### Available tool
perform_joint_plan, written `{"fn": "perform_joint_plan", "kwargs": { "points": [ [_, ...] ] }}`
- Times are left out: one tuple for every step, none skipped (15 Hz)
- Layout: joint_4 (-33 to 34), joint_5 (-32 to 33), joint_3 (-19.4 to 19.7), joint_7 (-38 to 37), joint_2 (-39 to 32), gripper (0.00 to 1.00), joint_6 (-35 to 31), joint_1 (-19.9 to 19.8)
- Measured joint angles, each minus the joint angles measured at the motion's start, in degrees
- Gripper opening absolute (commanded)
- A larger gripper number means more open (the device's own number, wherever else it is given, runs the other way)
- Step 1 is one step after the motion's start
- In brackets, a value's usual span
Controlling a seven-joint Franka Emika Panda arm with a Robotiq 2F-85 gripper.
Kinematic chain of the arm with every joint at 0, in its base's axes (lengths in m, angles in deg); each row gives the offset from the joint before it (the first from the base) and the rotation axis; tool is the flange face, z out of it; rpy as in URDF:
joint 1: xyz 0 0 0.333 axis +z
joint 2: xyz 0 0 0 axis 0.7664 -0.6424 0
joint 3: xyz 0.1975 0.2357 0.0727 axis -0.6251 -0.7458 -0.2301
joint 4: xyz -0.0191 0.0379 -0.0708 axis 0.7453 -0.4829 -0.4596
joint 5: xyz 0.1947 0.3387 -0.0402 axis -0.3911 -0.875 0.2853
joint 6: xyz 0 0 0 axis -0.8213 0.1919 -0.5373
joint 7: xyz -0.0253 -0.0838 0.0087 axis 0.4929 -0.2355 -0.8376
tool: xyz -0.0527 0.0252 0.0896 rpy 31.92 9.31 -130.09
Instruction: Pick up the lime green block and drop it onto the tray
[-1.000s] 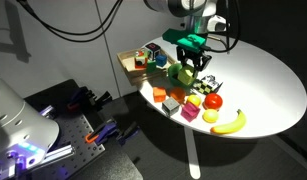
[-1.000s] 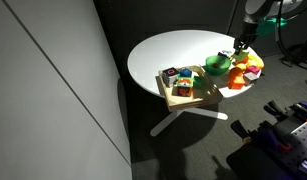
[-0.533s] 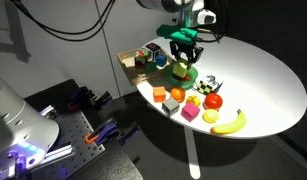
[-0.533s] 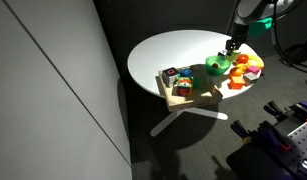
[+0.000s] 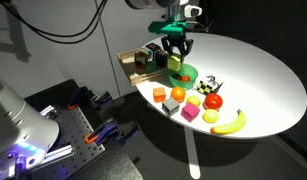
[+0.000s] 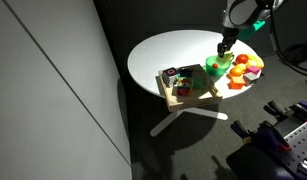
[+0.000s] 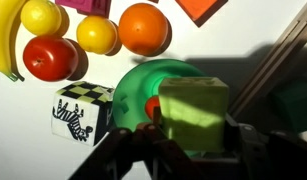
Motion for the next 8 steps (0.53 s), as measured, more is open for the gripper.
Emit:
{"fn": "perform_joint_plan", "kwargs": {
  "points": [
    [0.00,0.39,-0.10,-0.18,0.00,0.29,-0.27,0.58],
    [0.00,0.59,-0.25,-0.23,-0.01,0.29,-0.55,1.06],
    [0.02,0.61,-0.54,-0.24,-0.02,0.29,-0.78,1.40],
    [0.05,0.61,-0.98,-0.24,-0.06,0.29,-0.89,1.61],
    [0.11,0.61,-1.53,-0.24,-0.13,0.29,-0.93,1.69],
    [0.18,0.61,-2.06,-0.24,-0.24,0.29,-0.96,1.75],
    [0.23,0.61,-2.61,-0.24,-0.37,0.29,-1.00,1.82],
    [0.31,0.60,-3.20,-0.24,-0.55,0.29,-1.08,1.84]
  ]
}}
